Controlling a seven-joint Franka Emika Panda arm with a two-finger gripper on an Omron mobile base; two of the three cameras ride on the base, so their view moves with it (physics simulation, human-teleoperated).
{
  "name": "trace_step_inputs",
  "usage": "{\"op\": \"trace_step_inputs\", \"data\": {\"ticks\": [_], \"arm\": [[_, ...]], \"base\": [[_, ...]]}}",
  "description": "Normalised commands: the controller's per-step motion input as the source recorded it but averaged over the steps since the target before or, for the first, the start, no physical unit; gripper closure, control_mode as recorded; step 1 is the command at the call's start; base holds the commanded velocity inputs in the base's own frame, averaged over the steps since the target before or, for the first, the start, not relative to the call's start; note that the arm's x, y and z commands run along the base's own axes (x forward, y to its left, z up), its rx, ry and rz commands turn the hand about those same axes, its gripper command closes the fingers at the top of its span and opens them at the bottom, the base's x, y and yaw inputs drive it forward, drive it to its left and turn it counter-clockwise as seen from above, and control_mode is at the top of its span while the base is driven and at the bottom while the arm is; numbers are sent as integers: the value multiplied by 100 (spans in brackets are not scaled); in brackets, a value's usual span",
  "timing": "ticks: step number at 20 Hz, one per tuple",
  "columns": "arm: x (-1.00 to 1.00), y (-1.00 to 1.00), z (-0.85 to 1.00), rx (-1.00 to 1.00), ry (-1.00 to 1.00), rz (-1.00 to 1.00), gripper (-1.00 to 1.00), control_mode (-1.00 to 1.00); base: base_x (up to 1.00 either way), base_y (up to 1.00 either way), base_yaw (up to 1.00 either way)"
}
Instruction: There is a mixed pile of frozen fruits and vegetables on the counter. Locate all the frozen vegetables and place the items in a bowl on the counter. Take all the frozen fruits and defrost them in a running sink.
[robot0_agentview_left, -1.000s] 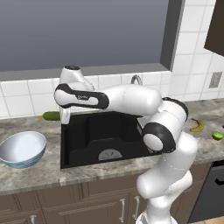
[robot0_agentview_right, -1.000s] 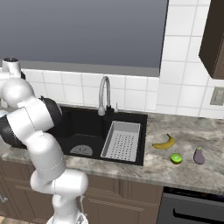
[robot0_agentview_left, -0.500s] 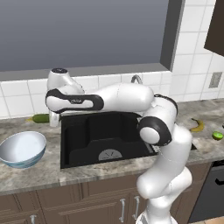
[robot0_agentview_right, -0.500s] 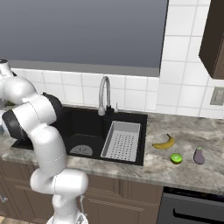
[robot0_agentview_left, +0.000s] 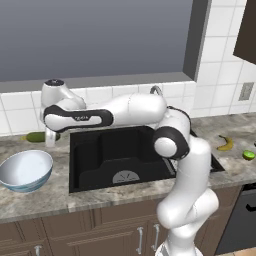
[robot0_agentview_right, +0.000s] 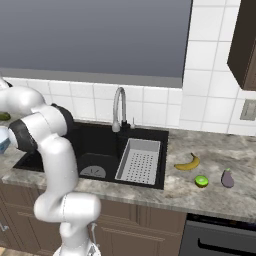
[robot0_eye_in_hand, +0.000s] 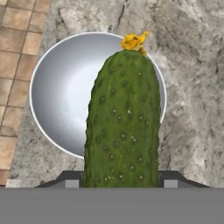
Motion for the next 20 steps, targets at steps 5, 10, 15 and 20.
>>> {"op": "trace_step_inputs", "data": {"ticks": [5,10,15,20], "arm": [[-1,24,-3,0,0,0,100,-100],[-1,27,-10,0,0,0,100,-100],[-2,23,-19,-1,0,0,100,-100],[-1,22,-20,-1,0,0,100,-100]], "base": [[0,0,0],[0,0,0],[0,0,0],[0,0,0]]}}
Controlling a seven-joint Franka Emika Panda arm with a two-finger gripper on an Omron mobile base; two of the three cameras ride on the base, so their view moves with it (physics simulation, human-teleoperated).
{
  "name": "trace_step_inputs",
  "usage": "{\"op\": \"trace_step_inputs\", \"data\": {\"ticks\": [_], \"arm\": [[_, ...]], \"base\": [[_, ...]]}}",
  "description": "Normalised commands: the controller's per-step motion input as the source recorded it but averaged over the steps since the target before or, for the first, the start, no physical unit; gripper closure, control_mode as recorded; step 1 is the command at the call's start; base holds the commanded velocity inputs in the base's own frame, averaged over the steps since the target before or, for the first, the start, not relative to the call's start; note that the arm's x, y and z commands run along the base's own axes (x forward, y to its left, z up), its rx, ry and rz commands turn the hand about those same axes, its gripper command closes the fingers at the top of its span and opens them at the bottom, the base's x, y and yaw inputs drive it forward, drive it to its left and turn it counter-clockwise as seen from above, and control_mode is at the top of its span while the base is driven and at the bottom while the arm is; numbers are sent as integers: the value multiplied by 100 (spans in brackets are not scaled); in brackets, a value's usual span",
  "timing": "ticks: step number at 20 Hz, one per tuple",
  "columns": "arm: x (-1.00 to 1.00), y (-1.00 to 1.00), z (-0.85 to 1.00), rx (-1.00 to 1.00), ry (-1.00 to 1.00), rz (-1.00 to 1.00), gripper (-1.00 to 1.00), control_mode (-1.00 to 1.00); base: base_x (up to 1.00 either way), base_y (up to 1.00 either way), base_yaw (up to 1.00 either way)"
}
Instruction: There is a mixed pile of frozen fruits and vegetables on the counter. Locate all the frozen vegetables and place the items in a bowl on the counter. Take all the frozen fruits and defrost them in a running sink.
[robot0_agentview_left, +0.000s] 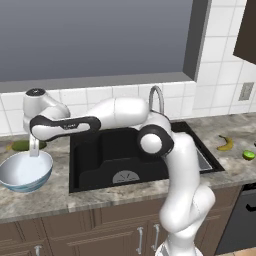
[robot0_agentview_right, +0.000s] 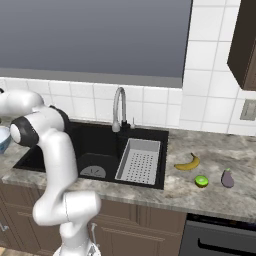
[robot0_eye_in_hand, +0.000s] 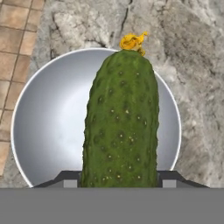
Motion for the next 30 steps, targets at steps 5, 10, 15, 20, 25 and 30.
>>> {"op": "trace_step_inputs", "data": {"ticks": [5,10,15,20,25,30], "arm": [[0,19,-19,-1,0,0,100,-100],[0,10,-18,0,0,0,100,-100],[0,5,-21,0,0,0,100,-100],[0,0,-23,0,0,0,100,-100],[0,0,-24,0,0,0,100,-100],[0,1,-20,0,0,0,100,-100]], "base": [[0,0,0],[0,0,0],[0,0,0],[0,0,0],[0,0,0],[0,0,0]]}}
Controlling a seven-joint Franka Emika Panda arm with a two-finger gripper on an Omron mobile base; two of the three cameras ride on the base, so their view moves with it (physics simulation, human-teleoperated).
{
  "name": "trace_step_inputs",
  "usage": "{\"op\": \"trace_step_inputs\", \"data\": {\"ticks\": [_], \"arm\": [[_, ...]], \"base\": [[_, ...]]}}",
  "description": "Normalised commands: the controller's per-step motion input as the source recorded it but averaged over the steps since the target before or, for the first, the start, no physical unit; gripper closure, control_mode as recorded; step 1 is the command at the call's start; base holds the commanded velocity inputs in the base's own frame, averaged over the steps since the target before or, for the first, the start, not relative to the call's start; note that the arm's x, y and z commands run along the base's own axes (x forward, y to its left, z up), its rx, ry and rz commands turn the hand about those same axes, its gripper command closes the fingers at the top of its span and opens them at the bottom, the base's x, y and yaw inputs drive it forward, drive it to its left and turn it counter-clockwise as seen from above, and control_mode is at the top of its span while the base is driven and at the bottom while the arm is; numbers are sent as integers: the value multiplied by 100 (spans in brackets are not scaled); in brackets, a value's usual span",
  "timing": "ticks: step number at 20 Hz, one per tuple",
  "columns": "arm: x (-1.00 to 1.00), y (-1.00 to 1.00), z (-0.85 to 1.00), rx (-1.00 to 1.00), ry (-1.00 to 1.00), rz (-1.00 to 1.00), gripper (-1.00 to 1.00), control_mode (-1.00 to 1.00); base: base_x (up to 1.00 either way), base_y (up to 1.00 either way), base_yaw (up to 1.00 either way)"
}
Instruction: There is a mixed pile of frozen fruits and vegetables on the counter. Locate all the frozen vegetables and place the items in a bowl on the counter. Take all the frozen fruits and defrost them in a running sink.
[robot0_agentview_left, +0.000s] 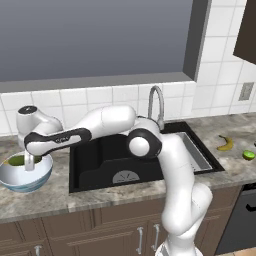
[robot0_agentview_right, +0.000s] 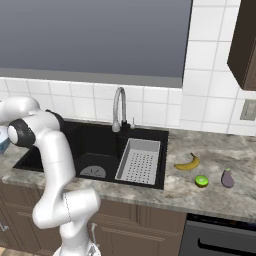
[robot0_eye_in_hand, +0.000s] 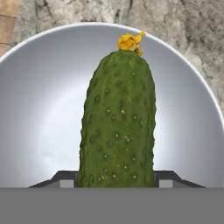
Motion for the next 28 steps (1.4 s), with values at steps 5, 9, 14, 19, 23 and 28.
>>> {"op": "trace_step_inputs", "data": {"ticks": [5,9,14,19,23,28], "arm": [[-1,4,-18,0,0,0,100,-100],[0,4,-10,0,0,0,100,-100],[0,3,-7,0,0,0,100,-100],[0,3,-9,0,0,0,100,-100],[0,3,-8,0,0,0,100,-100],[0,4,-7,0,0,0,100,-100]], "base": [[0,0,0],[0,0,0],[0,0,0],[0,0,0],[0,0,0],[0,0,0]]}}
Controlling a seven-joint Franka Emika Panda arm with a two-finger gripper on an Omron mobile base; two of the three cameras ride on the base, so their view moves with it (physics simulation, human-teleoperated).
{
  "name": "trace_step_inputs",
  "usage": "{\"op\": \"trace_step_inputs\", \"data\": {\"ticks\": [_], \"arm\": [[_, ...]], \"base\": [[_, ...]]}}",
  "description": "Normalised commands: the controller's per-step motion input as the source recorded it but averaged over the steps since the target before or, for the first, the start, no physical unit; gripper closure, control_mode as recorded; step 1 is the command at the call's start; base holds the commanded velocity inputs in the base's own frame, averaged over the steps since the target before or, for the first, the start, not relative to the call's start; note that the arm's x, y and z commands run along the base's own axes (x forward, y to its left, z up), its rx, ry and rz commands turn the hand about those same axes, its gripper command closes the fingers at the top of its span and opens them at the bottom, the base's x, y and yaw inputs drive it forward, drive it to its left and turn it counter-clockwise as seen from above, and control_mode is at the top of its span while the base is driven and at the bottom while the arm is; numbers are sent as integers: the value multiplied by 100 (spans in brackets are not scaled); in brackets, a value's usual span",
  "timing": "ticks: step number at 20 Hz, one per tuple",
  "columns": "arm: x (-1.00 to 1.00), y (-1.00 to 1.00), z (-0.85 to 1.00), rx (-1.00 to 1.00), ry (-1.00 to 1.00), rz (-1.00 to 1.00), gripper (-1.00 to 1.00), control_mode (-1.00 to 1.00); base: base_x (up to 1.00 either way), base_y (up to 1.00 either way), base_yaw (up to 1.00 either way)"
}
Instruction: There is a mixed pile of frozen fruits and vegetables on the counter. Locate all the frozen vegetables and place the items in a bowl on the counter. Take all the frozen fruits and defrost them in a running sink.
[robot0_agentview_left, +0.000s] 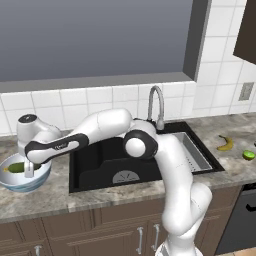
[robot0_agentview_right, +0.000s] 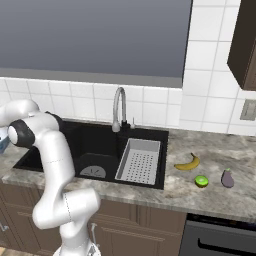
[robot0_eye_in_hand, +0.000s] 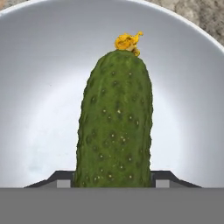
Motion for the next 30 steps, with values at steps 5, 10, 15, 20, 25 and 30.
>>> {"op": "trace_step_inputs", "data": {"ticks": [5,10,15,20,25,30], "arm": [[0,4,-6,0,0,0,100,-100],[-1,2,-1,0,0,0,-100,-100],[-16,0,8,0,0,0,-100,-100],[-19,-3,23,0,0,0,-100,-100],[-21,-25,40,-1,-1,0,-100,-100],[-21,-49,48,-4,-4,0,-100,-100]], "base": [[0,0,0],[0,0,0],[0,0,0],[0,0,0],[0,0,0],[0,0,0]]}}
